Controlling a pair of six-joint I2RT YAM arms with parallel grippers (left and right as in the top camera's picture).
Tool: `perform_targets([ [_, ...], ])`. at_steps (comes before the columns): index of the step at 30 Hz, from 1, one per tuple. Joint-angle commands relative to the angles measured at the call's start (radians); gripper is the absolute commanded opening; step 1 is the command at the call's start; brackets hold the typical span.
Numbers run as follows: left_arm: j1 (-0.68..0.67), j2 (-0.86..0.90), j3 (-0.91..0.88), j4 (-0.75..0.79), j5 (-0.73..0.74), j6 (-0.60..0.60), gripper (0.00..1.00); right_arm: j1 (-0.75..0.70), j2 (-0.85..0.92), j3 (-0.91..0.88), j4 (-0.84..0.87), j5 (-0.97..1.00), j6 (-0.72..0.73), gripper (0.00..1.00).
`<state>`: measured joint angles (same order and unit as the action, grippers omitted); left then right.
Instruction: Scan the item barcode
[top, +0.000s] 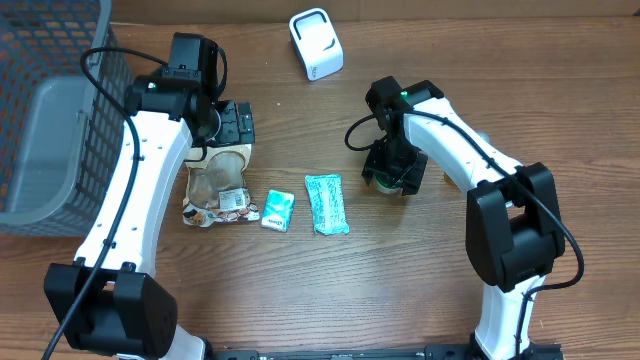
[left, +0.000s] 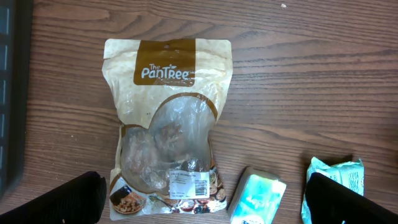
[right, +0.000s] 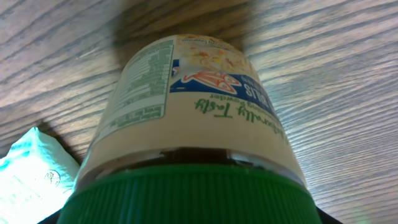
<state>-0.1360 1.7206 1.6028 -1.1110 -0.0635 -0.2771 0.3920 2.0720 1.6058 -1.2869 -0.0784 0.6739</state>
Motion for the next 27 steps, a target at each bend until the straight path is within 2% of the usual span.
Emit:
perform_targets([
  [1, 0.005, 0.002, 0.016, 0.0, 0.005, 0.019, 1.0, 0.022, 0.004, -0.01, -0.009, -0.037, -0.001, 0.65],
  [5, 0.005, 0.002, 0.016, 0.0, 0.005, 0.019, 1.0, 0.035, 0.004, -0.01, -0.011, -0.053, -0.001, 0.67],
  [6, 0.005, 0.002, 0.016, 0.0, 0.005, 0.019, 1.0, 0.035, 0.004, -0.01, -0.008, -0.054, -0.001, 0.73],
  [8, 0.005, 0.002, 0.016, 0.0, 0.005, 0.019, 1.0, 0.034, 0.004, -0.01, -0.004, -0.05, -0.001, 0.91],
  [11, 0.005, 0.002, 0.016, 0.0, 0.005, 0.019, 1.0, 0.034, 0.004, -0.01, 0.009, -0.019, -0.001, 1.0],
  [16, 0.005, 0.002, 0.016, 0.0, 0.005, 0.019, 1.0, 0.034, 0.004, -0.01, 0.076, 0.108, -0.011, 1.0],
  [21, 0.005, 0.002, 0.016, 0.0, 0.005, 0.019, 1.0, 0.034, 0.004, -0.01, 0.113, 0.111, -0.124, 0.99],
  [27, 0.005, 0.002, 0.016, 0.0, 0.005, 0.019, 1.0, 0.034, 0.004, -0.01, 0.108, 0.106, -0.13, 0.85],
])
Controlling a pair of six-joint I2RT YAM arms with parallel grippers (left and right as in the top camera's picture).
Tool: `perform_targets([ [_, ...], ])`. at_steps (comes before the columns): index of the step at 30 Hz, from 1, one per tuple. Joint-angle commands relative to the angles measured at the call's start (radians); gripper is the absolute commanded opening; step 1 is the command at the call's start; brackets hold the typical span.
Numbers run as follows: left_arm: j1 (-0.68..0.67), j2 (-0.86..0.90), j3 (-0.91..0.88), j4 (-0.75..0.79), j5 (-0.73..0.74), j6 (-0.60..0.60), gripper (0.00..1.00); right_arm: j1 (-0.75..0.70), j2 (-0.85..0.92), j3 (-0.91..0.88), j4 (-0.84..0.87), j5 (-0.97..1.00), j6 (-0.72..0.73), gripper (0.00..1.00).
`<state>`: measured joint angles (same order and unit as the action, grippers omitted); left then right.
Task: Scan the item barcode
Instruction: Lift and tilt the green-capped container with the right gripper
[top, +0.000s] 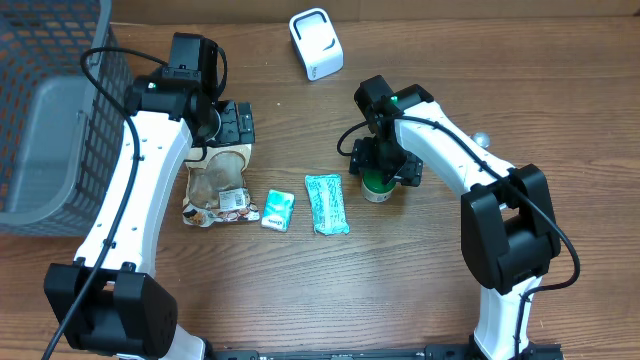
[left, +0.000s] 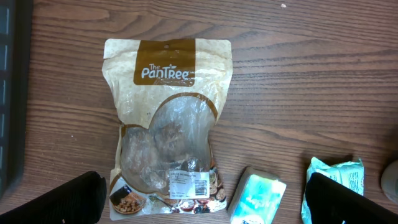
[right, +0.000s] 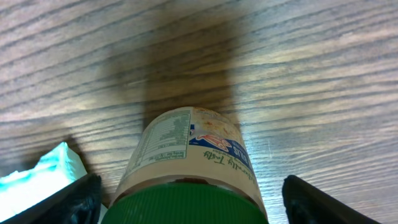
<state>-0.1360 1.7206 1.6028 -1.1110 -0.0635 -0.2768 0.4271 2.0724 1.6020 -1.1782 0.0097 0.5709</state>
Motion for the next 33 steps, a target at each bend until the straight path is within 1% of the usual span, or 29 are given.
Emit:
perform_targets([
  [1, 0.005, 0.002, 0.016, 0.0, 0.005, 0.019, 1.0, -0.001, 0.004, -0.006, -0.005, 0.018, -0.031, 0.84],
  [5, 0.005, 0.002, 0.016, 0.0, 0.005, 0.019, 1.0, 0.0, 0.004, -0.016, -0.004, 0.019, -0.032, 0.85],
  [9, 0.005, 0.002, 0.016, 0.0, 0.005, 0.019, 1.0, 0.0, 0.004, -0.043, 0.023, 0.019, -0.069, 0.85],
  [17, 0.005, 0.002, 0.016, 0.0, 0.005, 0.019, 1.0, 0.0, 0.004, -0.056, 0.048, 0.019, -0.068, 0.84],
  [25, 0.005, 0.002, 0.016, 0.0, 0.005, 0.019, 1.0, 0.0, 0.004, -0.113, 0.127, 0.019, -0.077, 0.84],
  [29, 0.005, 0.002, 0.016, 0.0, 0.005, 0.019, 1.0, -0.001, 0.004, -0.11, 0.131, 0.014, -0.082, 0.69],
  [31, 0.005, 0.002, 0.016, 0.0, 0.005, 0.019, 1.0, -0.001, 0.004, -0.109, 0.123, -0.004, -0.082, 0.66],
  [33, 0.005, 0.002, 0.016, 0.0, 0.005, 0.019, 1.0, -0.001, 0.004, -0.106, 0.123, -0.011, -0.082, 0.68],
])
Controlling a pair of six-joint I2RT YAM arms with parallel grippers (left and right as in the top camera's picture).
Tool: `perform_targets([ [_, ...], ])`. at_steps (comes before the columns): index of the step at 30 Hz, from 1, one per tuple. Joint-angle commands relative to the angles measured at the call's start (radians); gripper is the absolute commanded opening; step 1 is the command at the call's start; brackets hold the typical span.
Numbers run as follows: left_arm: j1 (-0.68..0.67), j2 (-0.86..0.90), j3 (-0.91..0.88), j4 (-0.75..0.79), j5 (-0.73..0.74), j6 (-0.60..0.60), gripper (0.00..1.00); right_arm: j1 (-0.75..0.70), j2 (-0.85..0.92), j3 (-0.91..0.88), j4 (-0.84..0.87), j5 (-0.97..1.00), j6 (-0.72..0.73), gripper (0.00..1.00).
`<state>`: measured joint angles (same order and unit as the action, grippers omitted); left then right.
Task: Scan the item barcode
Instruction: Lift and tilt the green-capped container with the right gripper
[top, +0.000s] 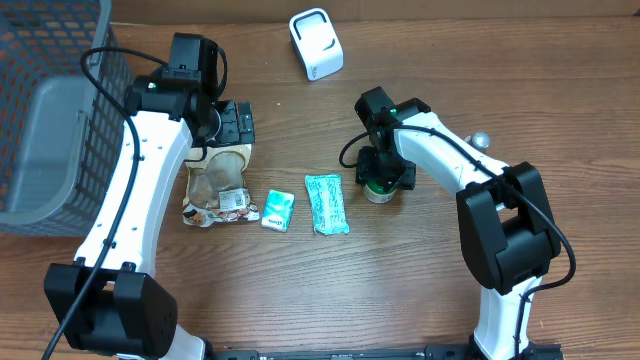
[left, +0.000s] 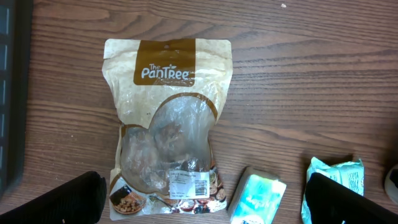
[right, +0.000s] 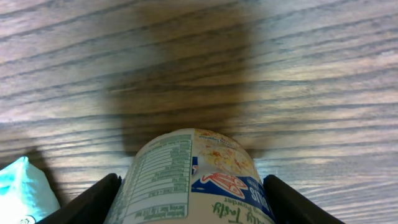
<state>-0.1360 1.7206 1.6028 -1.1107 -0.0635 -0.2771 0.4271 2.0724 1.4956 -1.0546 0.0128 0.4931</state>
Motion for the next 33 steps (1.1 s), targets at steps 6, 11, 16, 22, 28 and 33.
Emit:
perform_targets([
  [6, 0.005, 0.002, 0.016, 0.0, 0.005, 0.019, 1.0, -0.002, 0.004, 0.019, 0.0, -0.014, -0.005, 0.77],
  [11, 0.005, 0.002, 0.016, 0.0, 0.005, 0.019, 1.0, -0.002, 0.004, 0.019, -0.001, -0.014, -0.005, 0.77],
  [16, 0.005, 0.002, 0.016, 0.0, 0.005, 0.019, 1.0, -0.002, 0.004, 0.046, -0.037, -0.014, -0.005, 0.55],
  [22, 0.005, 0.002, 0.016, 0.0, 0.005, 0.019, 1.0, -0.002, 0.004, 0.115, -0.141, -0.015, -0.004, 0.51],
  [28, 0.005, 0.002, 0.016, 0.0, 0.005, 0.019, 1.0, -0.002, 0.004, 0.175, -0.322, -0.232, -0.004, 0.51],
  [33, 0.005, 0.002, 0.016, 0.0, 0.005, 0.019, 1.0, -0.002, 0.004, 0.174, -0.444, -0.522, -0.004, 0.51],
])
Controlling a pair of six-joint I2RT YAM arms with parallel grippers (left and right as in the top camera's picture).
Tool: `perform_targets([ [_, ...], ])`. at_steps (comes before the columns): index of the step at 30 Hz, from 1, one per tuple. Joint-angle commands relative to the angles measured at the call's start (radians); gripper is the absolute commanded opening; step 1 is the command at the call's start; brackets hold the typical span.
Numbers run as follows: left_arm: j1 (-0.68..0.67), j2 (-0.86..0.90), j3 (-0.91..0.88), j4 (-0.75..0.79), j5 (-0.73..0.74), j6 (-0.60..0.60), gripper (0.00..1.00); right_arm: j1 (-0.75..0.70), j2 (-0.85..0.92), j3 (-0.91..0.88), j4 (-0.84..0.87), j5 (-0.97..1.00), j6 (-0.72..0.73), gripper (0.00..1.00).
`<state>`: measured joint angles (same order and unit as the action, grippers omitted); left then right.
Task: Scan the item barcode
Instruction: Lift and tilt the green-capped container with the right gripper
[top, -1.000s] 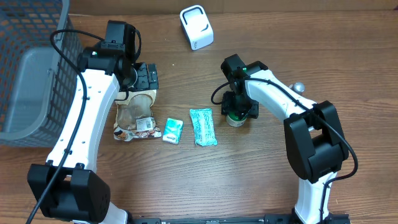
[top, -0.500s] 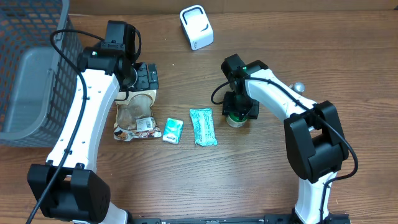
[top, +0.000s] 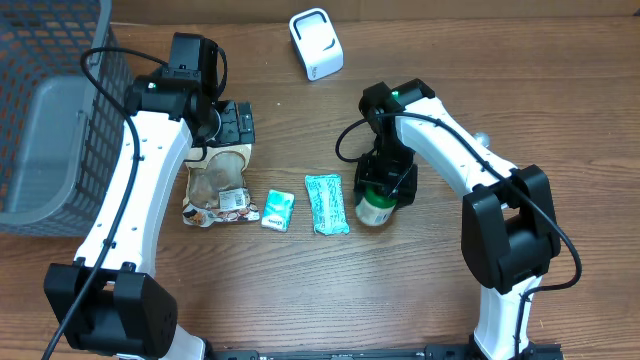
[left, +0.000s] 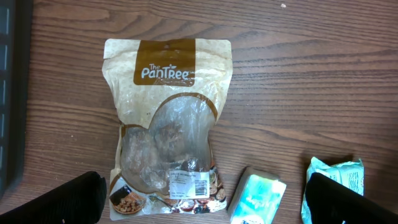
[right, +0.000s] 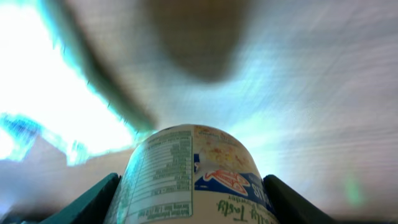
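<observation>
A cream jar with a green lid and printed label hangs tilted in my right gripper, which is shut on it. In the right wrist view the jar fills the gap between the dark fingers, over a blurred table. The white barcode scanner stands at the back middle of the table. My left gripper hovers open over a Pantree snack bag, with nothing between its fingers.
A teal packet and a small teal box lie left of the jar, beside the snack bag. A dark wire basket fills the far left. A small silvery ball lies right of the right arm.
My right gripper was round the jar standing on the table. It now holds the jar tilted, a little nearer the front edge, and the wrist view's background is blurred. The left arm has not moved.
My right gripper first hung over the jar's green lid. Then its open fingers flanked the lid, then they were low round the labelled body. Now the jar is gripped, tilted and shifted frontward. The left gripper stayed open above the snack bag throughout.
</observation>
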<state>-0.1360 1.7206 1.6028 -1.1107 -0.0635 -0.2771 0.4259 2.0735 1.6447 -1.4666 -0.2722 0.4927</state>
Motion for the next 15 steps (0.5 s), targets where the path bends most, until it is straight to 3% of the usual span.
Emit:
perform_targets([
  [1, 0.005, 0.002, 0.016, 0.0, 0.005, 0.019, 1.0, -0.001, 0.003, 0.025, -0.054, -0.274, -0.004, 0.51],
  [13, 0.005, 0.002, 0.016, 0.0, 0.005, 0.019, 1.0, -0.001, 0.003, 0.025, -0.229, -0.5, -0.004, 0.49],
  [14, 0.005, 0.002, 0.016, 0.0, 0.005, 0.019, 1.0, -0.001, 0.003, 0.025, -0.229, -0.518, -0.004, 0.41],
  [15, 0.005, 0.002, 0.016, 0.0, 0.005, 0.019, 1.0, -0.001, 0.003, 0.025, -0.229, -0.532, -0.004, 0.39],
])
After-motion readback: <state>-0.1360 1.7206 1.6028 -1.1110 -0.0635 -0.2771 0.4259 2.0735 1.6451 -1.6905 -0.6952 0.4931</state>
